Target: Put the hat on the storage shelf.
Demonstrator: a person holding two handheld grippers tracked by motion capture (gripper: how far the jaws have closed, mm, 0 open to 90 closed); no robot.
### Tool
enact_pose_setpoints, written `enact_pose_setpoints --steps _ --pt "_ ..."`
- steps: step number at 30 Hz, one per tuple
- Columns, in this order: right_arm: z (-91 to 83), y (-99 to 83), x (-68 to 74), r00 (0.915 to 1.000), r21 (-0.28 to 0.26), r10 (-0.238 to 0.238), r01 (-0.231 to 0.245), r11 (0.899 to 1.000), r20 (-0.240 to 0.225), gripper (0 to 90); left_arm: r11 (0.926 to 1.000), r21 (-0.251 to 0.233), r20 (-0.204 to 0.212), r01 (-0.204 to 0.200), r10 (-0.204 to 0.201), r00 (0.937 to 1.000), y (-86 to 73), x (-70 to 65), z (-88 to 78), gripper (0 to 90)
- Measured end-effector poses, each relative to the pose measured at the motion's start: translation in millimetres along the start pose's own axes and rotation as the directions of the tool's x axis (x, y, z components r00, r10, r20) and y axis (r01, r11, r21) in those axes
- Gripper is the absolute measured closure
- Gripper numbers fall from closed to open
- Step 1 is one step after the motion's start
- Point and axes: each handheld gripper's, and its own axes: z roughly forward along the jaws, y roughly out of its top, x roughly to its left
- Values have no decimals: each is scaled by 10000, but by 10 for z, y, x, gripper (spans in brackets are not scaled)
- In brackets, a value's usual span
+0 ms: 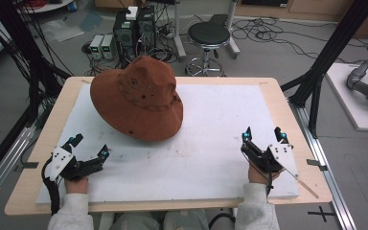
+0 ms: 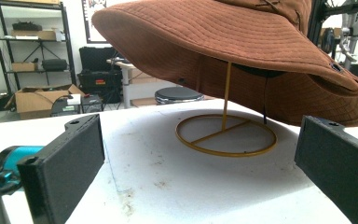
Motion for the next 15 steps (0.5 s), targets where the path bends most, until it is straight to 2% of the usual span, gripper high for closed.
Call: enact_pose_setpoints --steps 3,7,10,15 --pt "9 6 -6 10000 -144 -92 92 9999 3 100 10000 -21 6 5 -5 10000 0 -2 1 18" --pt "11 -8 -10 9999 89 -113 113 9999 68 100 10000 -19 -5 5 -5 10000 -1 -2 2 18" --pt "-9 -28 -12 9999 -132 -36 38 9999 151 100 10000 -14 10 -2 2 10000 0 -1 1 18" --pt "-33 -121 -38 9995 64 28 -30 10000 304 100 10000 -24 -4 13 -13 10000 0 -3 2 18"
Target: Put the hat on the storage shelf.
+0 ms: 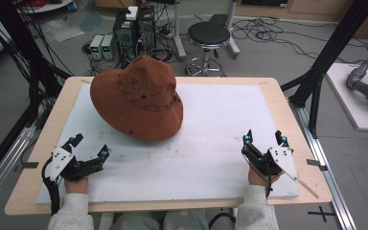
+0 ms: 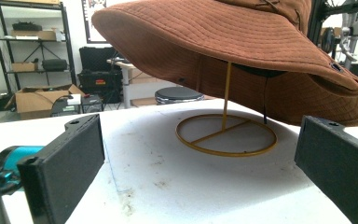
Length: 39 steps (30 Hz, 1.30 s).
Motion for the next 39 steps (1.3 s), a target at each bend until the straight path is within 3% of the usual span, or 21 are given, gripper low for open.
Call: enact_pose_setpoints --steps 12,25,39 --pt "-1 -77 -25 10000 47 15 -15 10000 69 100 10000 24 10 5 -5 10000 0 0 0 18" --pt "3 -275 -45 9997 498 174 -181 9986 155 100 10000 25 12 29 -29 10000 0 0 3 18" --pt "-3 -320 -97 9985 394 548 -550 9977 50 100 10000 48 15 22 -22 10000 0 -1 4 18"
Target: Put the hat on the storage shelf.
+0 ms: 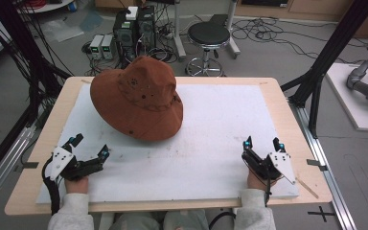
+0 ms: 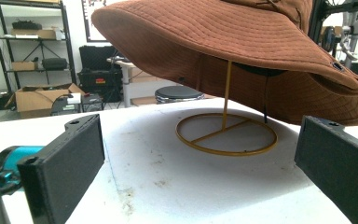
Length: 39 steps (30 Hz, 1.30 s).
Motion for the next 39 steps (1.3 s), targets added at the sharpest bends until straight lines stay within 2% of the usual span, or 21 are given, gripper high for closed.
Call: enact_pose_setpoints --steps 11,19,25,28,39 --pt "-6 -4 12 10000 26 12 -12 10000 -26 100 10000 -15 -4 -5 5 10000 -1 -1 0 18" --pt "-4 -5 15 9998 8 -151 152 9999 -107 100 10000 -8 -5 -34 34 10000 0 -2 0 18" --pt "-5 -8 23 9997 110 43 -40 9999 -234 100 10000 20 -2 -70 70 10000 1 -1 -2 18" --pt "-3 -8 15 9996 28 -86 87 10000 -263 100 10000 22 -4 -73 73 10000 1 -1 -2 18" --pt "-8 -11 18 9993 39 58 -57 10000 -361 100 10000 45 -4 -68 68 10000 1 0 -1 18"
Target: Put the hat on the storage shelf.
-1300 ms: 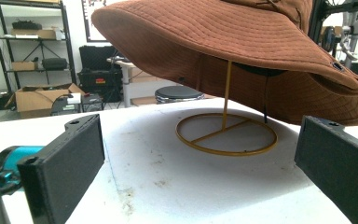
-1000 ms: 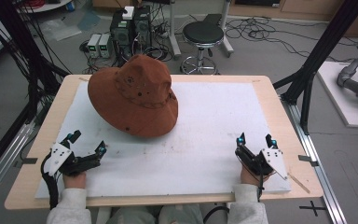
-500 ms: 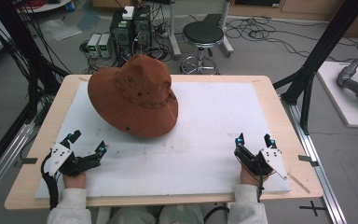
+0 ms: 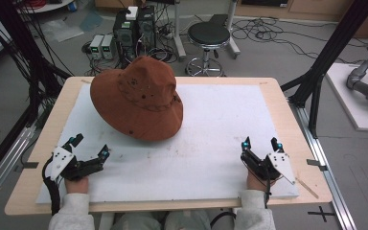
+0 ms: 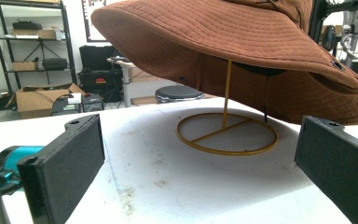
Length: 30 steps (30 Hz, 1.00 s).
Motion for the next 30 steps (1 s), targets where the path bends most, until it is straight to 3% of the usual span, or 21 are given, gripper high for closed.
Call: enact_pose_setpoints --steps 30 --pt "6 -2 8 9999 60 -106 107 9999 -71 100 10000 -29 -24 65 -65 10000 -1 -2 3 18"
